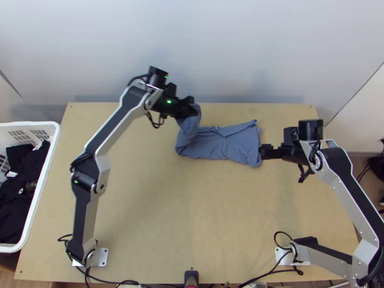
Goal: Fold the t-shirt
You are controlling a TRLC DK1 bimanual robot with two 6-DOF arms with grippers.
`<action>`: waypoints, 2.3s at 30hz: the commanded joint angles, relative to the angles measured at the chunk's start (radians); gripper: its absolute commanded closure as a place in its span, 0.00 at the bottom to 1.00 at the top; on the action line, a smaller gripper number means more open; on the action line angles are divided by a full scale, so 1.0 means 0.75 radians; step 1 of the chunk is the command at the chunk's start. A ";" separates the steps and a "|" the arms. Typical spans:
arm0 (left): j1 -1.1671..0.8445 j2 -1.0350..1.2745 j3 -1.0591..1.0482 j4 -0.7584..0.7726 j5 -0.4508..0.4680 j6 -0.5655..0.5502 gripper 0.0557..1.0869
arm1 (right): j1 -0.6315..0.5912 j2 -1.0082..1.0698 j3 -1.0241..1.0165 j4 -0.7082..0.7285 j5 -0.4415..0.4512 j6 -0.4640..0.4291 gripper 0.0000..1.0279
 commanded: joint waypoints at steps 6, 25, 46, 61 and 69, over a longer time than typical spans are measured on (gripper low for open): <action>-0.161 0.139 0.050 0.440 -0.027 -0.249 0.96 | -0.051 -0.069 -0.136 0.027 0.001 0.029 0.03; -0.368 0.381 0.091 1.238 0.036 -0.750 0.96 | -0.178 -0.212 -0.247 0.029 0.001 0.029 0.03; -0.329 0.440 0.112 0.958 -0.094 -0.486 0.59 | -0.149 -0.249 -0.351 0.094 -0.001 0.059 0.04; -0.343 0.403 0.128 0.942 -0.189 -0.542 0.04 | -0.133 -0.290 -0.431 0.105 -0.001 0.080 0.04; -0.366 0.399 0.161 0.952 -0.197 -0.619 0.04 | -0.145 -0.290 -0.470 0.137 0.001 0.068 0.04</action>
